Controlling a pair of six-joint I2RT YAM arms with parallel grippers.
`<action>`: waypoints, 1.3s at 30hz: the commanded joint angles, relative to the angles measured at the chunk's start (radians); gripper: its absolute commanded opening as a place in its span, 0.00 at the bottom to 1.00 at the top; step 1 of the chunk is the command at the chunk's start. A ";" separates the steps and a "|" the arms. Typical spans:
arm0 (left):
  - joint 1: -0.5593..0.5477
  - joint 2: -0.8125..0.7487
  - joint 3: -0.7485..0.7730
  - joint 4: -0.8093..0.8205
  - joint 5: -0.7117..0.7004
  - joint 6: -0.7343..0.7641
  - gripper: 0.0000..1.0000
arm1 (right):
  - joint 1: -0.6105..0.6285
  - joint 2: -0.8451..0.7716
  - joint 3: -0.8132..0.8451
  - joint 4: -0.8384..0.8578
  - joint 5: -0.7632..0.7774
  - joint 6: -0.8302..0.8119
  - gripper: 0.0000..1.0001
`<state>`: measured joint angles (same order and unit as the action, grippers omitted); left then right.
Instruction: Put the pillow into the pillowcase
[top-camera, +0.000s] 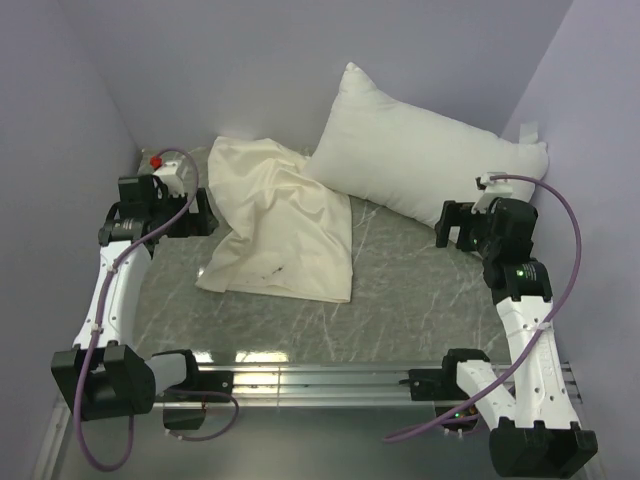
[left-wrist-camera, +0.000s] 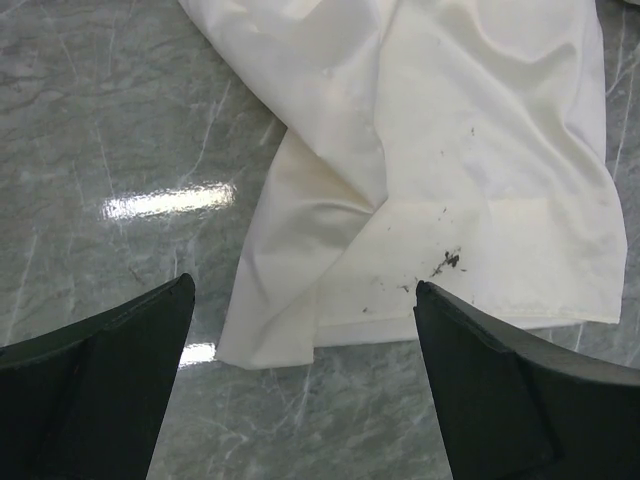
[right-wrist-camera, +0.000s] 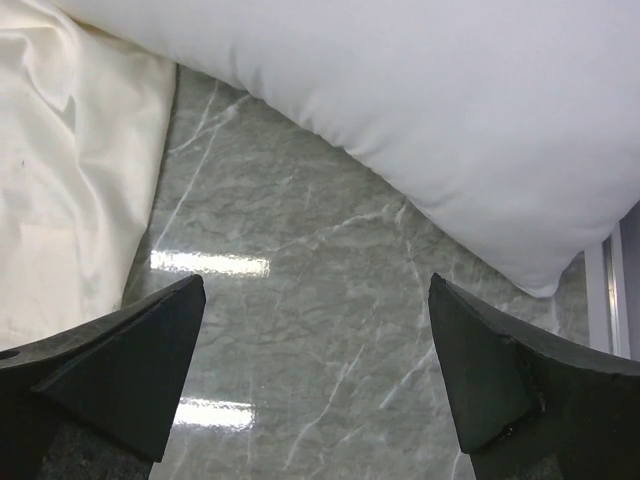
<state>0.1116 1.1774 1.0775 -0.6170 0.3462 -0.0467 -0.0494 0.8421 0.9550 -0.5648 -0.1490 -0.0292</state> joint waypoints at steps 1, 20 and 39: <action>-0.001 0.002 0.027 0.013 -0.015 0.017 0.99 | -0.003 0.005 0.017 -0.006 -0.035 -0.023 1.00; -0.147 1.077 1.327 -0.268 -0.292 0.327 0.99 | 0.045 0.259 0.156 -0.190 -0.185 -0.120 0.99; -0.129 1.300 1.157 0.053 -0.426 0.164 1.00 | 0.086 0.316 0.168 -0.233 -0.205 -0.150 0.98</action>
<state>-0.0612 2.4725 2.2139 -0.6025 -0.0563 0.2138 0.0208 1.1606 1.0706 -0.7818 -0.3309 -0.1551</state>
